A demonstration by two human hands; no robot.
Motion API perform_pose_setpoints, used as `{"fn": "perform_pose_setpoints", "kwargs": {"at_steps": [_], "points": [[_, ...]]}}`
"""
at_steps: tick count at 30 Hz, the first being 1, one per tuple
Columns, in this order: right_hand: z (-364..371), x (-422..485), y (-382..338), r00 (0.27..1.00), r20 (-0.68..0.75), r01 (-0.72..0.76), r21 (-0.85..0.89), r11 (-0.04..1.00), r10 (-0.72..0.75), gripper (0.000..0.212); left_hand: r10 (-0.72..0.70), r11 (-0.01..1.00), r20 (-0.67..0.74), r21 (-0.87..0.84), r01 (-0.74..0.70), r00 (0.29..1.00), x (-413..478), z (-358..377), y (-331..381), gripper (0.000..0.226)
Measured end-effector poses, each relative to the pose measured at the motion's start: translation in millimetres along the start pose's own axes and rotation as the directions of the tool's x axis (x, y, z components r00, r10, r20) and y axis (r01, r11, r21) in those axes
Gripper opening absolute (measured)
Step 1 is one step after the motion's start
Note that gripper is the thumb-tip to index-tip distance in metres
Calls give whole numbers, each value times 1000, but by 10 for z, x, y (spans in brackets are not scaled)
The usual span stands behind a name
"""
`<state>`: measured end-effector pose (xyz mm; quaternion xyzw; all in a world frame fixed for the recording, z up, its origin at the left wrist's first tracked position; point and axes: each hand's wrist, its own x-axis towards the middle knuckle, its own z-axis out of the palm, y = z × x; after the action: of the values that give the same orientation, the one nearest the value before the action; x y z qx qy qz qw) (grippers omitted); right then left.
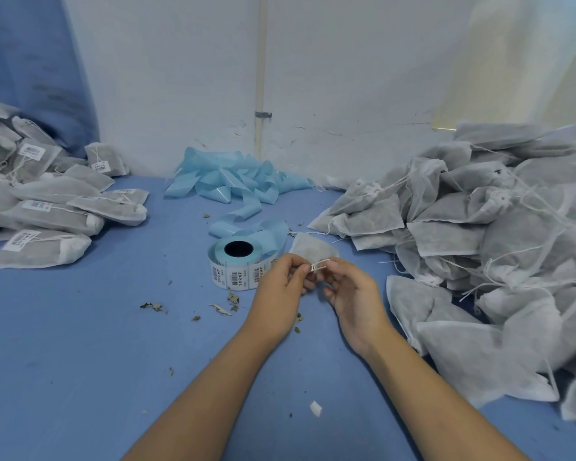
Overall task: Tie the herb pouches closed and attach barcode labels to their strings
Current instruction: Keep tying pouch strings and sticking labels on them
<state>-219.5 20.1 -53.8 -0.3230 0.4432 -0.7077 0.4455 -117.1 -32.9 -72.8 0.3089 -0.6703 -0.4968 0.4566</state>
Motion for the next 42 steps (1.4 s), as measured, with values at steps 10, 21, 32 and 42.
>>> {"fn": "perform_pose_setpoints", "kwargs": {"at_steps": [10,21,32,42], "points": [[31,-23,-32,1000,3,-17,0,1000,17,20,-16,998,-59,54,19,998,12,-13,20,17],[2,-38,-59,999,22,-28,51,998,27,18,-34,999,-41,-21,33,999,14,-66,90,40],[63,-94,-26,892,415,-303,256,918,178,27,398,619,56,720,-314,915,10,-148,-16,28],[30,-58,-37,963,235,-212,375,902,129,15,133,969,-365,-147,-198,921,47,-47,390,33]]}}
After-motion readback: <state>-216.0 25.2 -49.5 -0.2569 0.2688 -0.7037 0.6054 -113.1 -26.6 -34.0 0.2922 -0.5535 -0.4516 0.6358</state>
